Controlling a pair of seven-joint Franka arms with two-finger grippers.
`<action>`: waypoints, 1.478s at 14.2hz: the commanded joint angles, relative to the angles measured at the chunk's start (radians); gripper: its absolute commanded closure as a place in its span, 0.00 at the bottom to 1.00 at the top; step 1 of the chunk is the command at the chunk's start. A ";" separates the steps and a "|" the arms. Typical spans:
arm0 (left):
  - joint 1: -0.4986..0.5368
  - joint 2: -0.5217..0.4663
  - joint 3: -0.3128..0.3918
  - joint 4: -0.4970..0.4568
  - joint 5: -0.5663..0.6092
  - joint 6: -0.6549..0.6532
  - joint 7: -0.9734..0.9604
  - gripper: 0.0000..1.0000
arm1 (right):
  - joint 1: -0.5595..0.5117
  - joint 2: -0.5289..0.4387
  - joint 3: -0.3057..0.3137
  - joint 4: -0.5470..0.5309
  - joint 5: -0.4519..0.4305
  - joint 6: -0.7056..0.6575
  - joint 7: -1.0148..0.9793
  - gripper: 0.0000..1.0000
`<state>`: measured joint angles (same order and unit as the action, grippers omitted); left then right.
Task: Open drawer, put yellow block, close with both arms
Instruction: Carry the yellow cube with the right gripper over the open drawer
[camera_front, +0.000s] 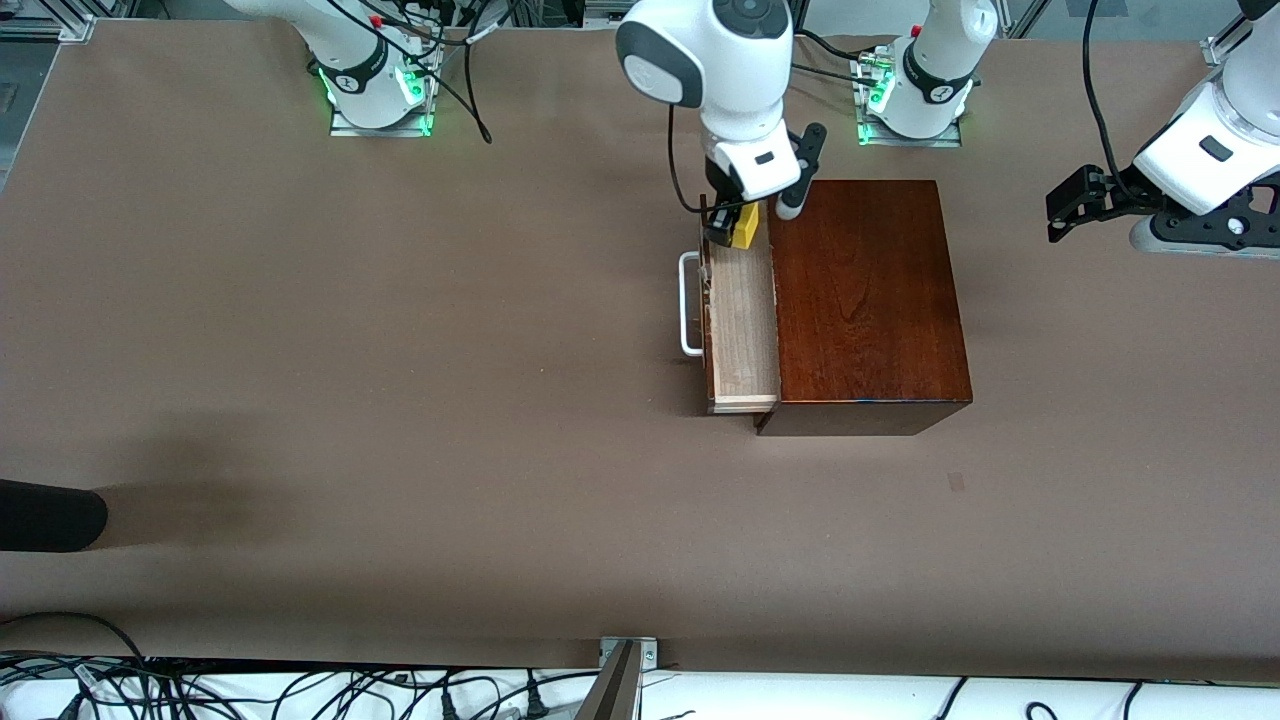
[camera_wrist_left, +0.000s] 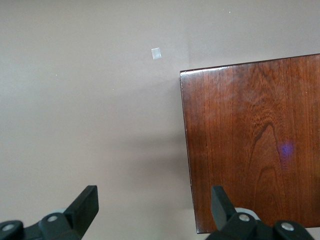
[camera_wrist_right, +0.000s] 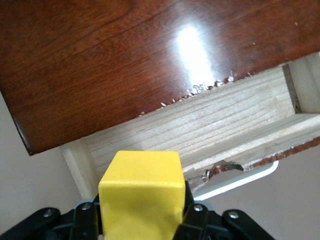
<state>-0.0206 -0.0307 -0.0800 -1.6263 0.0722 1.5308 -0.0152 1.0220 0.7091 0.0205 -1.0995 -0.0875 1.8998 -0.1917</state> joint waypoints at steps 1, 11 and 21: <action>-0.004 -0.006 0.002 0.008 -0.018 -0.008 -0.008 0.00 | 0.024 0.049 -0.013 0.041 -0.061 0.013 -0.040 1.00; -0.005 -0.005 0.002 0.008 -0.018 -0.008 -0.008 0.00 | 0.029 0.138 -0.019 0.039 -0.107 0.137 -0.304 1.00; -0.007 -0.005 0.002 0.008 -0.018 -0.008 0.001 0.00 | 0.004 0.158 -0.022 -0.005 -0.120 0.125 -0.414 1.00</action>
<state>-0.0235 -0.0308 -0.0801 -1.6261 0.0722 1.5308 -0.0152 1.0366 0.8638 -0.0019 -1.1004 -0.1943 2.0396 -0.5801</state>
